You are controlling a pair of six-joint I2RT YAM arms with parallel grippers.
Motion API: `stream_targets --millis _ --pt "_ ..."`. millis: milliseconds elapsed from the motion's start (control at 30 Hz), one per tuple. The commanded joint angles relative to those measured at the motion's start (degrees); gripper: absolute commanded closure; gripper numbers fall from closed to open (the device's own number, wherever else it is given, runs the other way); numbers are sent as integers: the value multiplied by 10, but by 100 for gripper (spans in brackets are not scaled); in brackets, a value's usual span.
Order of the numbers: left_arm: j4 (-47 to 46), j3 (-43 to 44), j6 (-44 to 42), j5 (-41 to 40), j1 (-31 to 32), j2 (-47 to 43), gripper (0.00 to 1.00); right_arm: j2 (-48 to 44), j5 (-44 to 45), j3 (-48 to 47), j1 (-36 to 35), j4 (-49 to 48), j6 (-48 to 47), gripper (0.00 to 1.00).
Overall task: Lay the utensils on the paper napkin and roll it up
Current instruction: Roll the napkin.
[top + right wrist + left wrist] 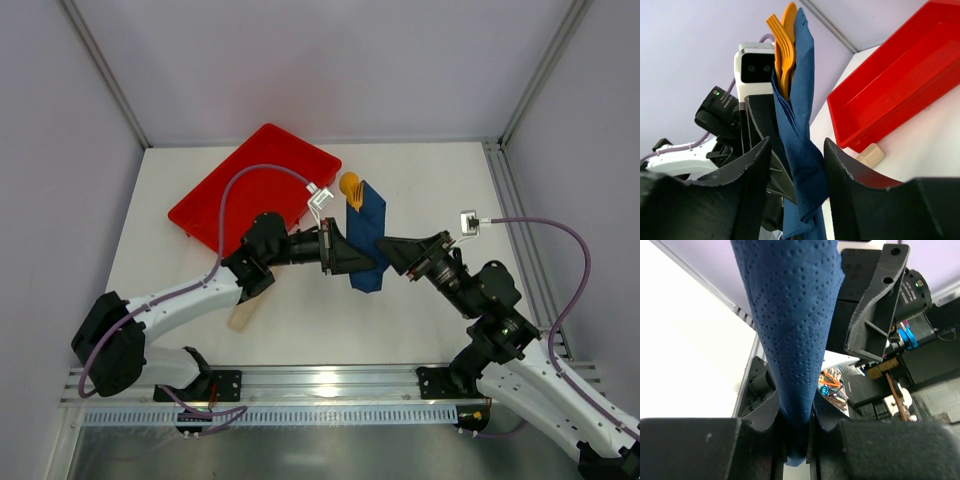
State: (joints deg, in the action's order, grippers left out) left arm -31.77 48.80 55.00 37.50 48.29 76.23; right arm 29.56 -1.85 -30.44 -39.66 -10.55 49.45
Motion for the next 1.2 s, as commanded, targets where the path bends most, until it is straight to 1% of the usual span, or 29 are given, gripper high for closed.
stream_targets --millis 0,67,200,333,367,533,633,700,900,1000,1167 --pt "3 2 -12 -14 -12 -14 100 -13 44 -31 7 17 -24 50" --pt "11 4 -13 -19 -21 -11 100 -26 54 -38 10 35 -29 47" --pt "25 7 -14 -30 -31 -7 100 -35 72 -48 10 50 -55 46" --pt "65 18 -30 -37 -32 -7 100 12 40 -95 11 102 -88 52" --pt "71 18 -32 -41 -33 -9 100 29 32 -110 10 102 -95 53" --pt "101 22 -43 -52 -32 -20 100 71 -28 -133 10 121 -108 57" --pt "106 21 -46 -52 -32 -29 100 107 -39 -146 10 158 -104 58" --pt "113 21 -50 -53 -32 -34 100 121 -52 -147 10 165 -103 58" --pt "132 22 -61 -63 -32 -44 100 117 -27 -150 9 193 -116 58" --pt "140 25 -68 -66 -32 -43 100 121 -28 -157 8 211 -122 58" --pt "144 34 -74 -61 -32 -38 100 129 -32 -155 9 211 -124 58"
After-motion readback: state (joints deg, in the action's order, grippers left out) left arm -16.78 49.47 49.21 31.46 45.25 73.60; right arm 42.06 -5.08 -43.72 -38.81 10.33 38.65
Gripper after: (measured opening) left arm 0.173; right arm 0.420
